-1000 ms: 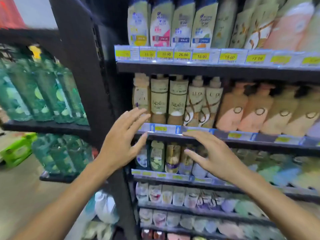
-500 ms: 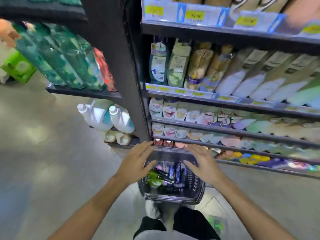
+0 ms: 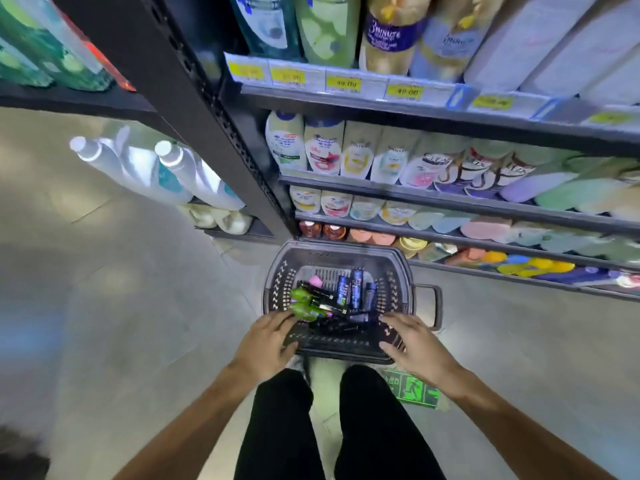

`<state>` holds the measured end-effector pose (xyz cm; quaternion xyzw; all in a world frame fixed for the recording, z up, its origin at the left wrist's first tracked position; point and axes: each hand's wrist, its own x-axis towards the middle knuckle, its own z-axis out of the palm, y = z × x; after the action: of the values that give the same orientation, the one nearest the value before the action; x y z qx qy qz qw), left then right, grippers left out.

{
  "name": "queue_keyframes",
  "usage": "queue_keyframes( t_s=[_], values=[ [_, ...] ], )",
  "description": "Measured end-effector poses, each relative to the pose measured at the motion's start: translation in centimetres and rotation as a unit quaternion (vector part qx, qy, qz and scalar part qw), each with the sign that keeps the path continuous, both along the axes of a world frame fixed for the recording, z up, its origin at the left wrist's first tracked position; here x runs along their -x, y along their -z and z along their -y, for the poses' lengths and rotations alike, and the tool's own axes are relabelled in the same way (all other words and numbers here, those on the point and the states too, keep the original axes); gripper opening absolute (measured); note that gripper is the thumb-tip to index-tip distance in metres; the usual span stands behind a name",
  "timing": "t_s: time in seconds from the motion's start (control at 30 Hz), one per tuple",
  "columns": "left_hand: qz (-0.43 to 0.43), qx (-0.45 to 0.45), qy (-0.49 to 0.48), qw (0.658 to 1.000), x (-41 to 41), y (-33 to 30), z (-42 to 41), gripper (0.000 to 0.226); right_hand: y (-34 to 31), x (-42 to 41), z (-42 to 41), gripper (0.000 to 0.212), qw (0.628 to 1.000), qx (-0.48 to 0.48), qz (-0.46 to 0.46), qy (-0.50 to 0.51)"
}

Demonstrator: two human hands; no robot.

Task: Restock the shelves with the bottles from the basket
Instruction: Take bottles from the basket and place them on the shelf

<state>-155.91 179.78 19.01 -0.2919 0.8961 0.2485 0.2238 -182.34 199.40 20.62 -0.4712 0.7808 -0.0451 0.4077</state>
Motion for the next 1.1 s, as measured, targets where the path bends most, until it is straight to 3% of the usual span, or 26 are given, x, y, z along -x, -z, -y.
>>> queue_keyframes(
  t_s=[0.1,0.27,0.37,0.47,0.67,0.8,0.97,1.1],
  values=[
    [0.028,-0.039,-0.01,0.999,0.3,5.6,-0.8,0.072,4.9,0.2,-0.6,0.055,0.999,-0.031,0.02,0.023],
    [0.096,-0.118,-0.054,0.987,0.8,15.6,-1.5,0.058,14.2,-1.5,-1.5,0.051,0.993,-0.062,0.048,0.092],
    [0.1,-0.115,-0.064,0.986,0.3,22.2,-1.3,0.08,20.8,-3.0,-1.3,0.051,0.991,-0.068,0.065,0.09],
    [0.121,-0.139,-0.092,0.979,0.6,28.7,-0.6,0.056,28.2,-4.1,-0.5,0.052,0.99,-0.074,0.08,0.092],
    [0.132,-0.185,-0.22,0.949,0.9,41.3,0.1,0.046,39.8,-6.0,1.6,0.05,0.987,-0.061,0.113,0.095],
    [0.144,-0.199,-0.361,0.9,2.5,48.7,0.0,0.039,45.4,-5.9,2.6,0.048,0.985,-0.046,0.128,0.104],
    [0.133,-0.22,-0.569,0.781,4.2,56.1,-0.2,0.049,50.5,-4.5,3.0,0.046,0.991,0.01,0.114,0.065],
    [0.119,-0.208,-0.659,0.713,4.9,59.9,-0.4,0.06,53.1,-3.4,3.8,0.043,0.992,0.038,0.106,0.06]
  ],
)
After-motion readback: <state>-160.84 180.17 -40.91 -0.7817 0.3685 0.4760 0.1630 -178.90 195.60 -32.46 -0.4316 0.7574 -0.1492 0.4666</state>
